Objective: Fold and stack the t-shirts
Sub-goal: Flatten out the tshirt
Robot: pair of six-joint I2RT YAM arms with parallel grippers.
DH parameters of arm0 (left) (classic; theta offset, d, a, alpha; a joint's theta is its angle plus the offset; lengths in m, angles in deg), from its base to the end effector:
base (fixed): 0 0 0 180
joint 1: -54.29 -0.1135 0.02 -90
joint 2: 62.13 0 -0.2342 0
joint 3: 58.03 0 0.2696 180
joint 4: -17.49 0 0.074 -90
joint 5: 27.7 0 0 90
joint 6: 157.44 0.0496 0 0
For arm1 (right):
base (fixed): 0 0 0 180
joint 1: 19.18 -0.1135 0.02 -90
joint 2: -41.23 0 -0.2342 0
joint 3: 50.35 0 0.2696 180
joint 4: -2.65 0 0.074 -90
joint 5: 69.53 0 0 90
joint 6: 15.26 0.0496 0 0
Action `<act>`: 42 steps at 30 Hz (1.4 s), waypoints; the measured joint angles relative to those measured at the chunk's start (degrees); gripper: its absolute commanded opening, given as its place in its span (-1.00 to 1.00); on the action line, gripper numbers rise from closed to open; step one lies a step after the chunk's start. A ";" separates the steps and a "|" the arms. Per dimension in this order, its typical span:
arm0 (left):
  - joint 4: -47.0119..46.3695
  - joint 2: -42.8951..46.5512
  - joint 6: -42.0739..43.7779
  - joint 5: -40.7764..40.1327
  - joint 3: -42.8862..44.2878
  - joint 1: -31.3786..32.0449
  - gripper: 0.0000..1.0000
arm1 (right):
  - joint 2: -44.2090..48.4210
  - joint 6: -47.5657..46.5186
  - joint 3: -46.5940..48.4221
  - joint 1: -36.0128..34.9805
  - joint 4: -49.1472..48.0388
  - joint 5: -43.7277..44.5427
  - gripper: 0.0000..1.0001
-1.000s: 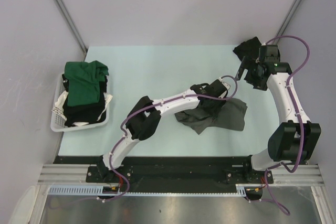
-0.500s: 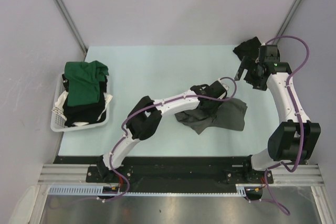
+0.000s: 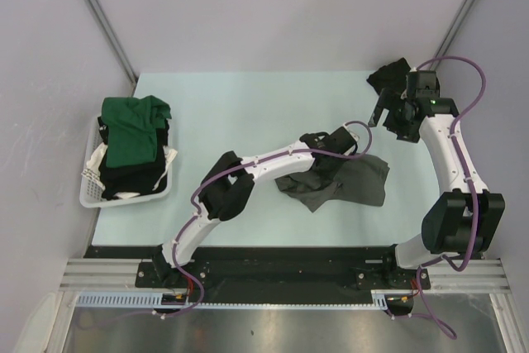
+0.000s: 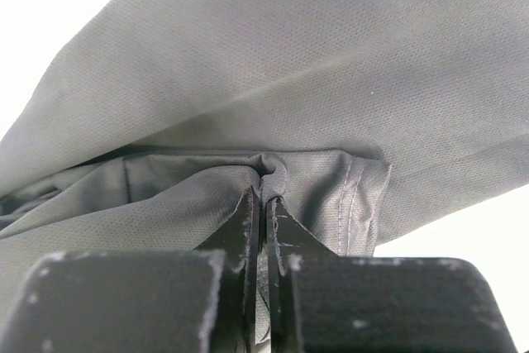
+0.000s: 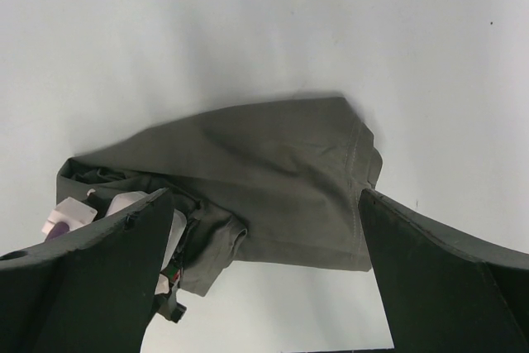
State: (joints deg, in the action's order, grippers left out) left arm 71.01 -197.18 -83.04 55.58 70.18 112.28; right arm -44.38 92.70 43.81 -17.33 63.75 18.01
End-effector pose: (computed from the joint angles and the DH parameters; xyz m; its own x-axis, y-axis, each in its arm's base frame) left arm 0.2776 -0.4331 0.1397 -0.6620 0.5551 -0.5037 0.6577 0.7525 -0.0350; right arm 0.3437 -0.0090 0.2890 -0.7529 0.3325 -0.5679 0.2505 0.9428 0.2199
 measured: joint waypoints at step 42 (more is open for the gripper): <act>10.56 27.96 6.97 -22.34 3.80 -35.04 -1.00 | -2.12 0.33 0.00 -5.53 -2.23 -1.09 0.99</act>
State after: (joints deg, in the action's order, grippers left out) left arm 81.57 -169.22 -76.06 33.25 73.98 77.25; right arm -46.50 93.03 43.81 -22.86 61.52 16.92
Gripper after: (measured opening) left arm 0.017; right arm 0.995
